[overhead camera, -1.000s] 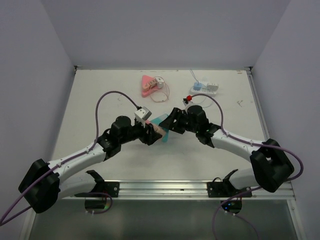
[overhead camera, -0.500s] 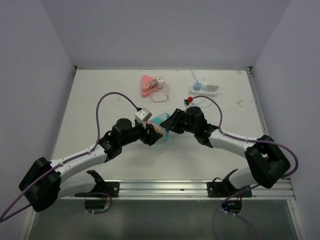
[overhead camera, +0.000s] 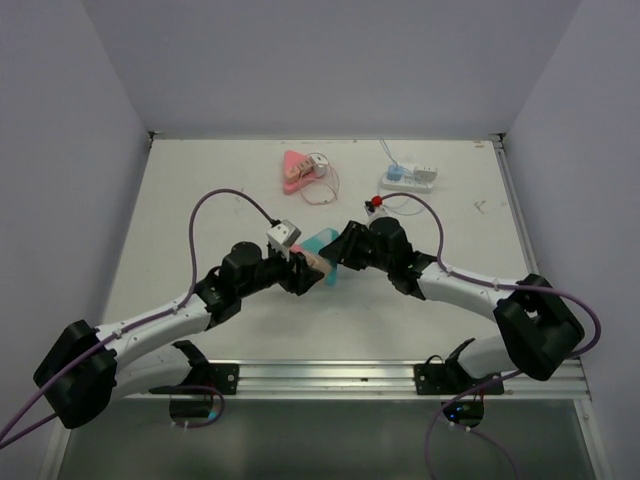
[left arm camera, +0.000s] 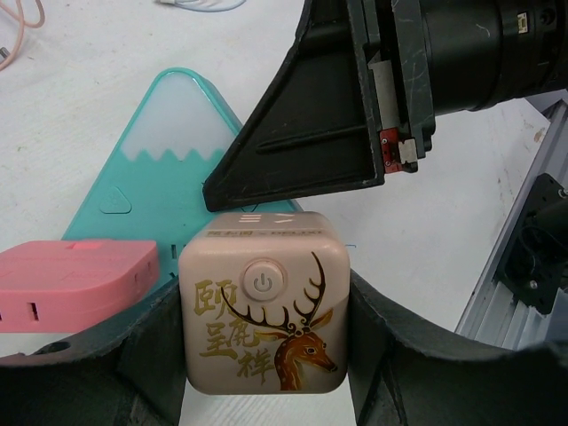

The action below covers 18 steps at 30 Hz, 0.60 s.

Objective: Pull the plug off the socket

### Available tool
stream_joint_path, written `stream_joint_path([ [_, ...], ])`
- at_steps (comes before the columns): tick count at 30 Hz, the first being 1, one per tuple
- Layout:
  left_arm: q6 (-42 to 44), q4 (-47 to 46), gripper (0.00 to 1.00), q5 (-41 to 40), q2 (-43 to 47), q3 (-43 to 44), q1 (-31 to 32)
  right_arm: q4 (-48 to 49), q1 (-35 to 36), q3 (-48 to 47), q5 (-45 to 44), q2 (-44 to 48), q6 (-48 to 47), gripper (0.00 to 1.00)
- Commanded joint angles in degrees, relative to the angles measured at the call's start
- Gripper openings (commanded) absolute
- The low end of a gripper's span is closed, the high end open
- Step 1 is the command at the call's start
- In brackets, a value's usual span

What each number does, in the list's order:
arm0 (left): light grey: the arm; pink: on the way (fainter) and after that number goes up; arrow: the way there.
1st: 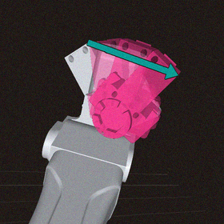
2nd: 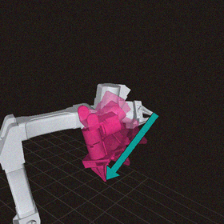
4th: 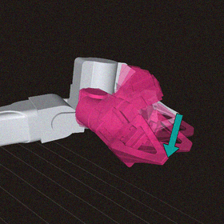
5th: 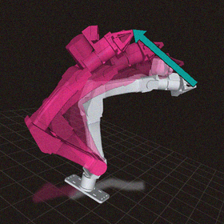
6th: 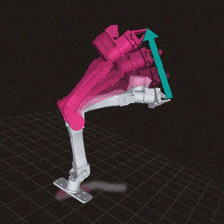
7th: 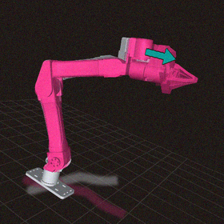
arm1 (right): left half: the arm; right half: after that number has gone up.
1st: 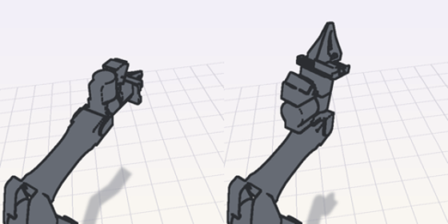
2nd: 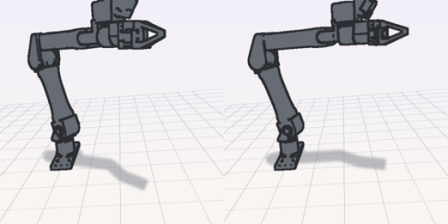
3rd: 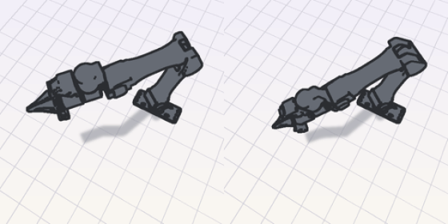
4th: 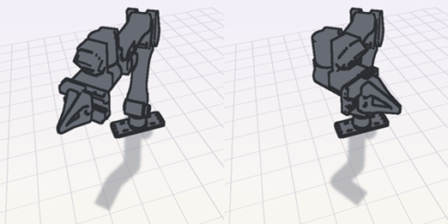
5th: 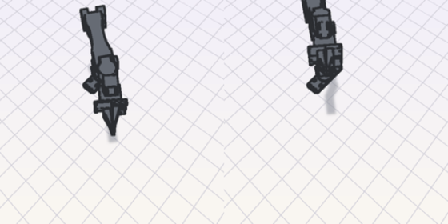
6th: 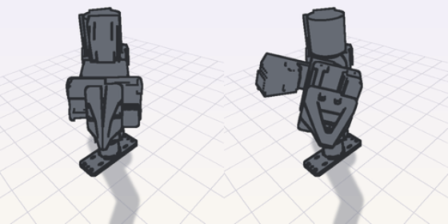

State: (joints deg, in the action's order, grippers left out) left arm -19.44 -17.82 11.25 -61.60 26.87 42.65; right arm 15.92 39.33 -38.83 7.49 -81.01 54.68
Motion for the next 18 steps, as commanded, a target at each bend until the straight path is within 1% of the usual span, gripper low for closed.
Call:
stream_joint_path([
  [1,-1.0,-6.8,0.0,-1.2,4.6,1.9,0.1,-6.0,-0.7,1.9,-9.1,1.9,-7.6,0.0],
  [5,-1.1,-0.4,0.0,-1.1,5.0,5.6,0.1,-9.2,-0.7,2.6,-16.1,3.8,-9.9,0.0],
  [8,-1.3,1.8,0.0,-1.4,6.4,6.7,0.2,-10.3,-0.8,3.2,-19.3,5.2,-11.3,0.0],
  [14,-0.7,7.4,0.0,-2.8,8.3,8.8,0.1,-11.4,-2.5,4.1,-22.0,7.2,-13.3,0.0],
  [18,0.3,12.1,0.0,-3.8,8.8,11.9,0.1,-12.6,-2.8,3.7,-24.0,7.4,-15.5,0.0],
])
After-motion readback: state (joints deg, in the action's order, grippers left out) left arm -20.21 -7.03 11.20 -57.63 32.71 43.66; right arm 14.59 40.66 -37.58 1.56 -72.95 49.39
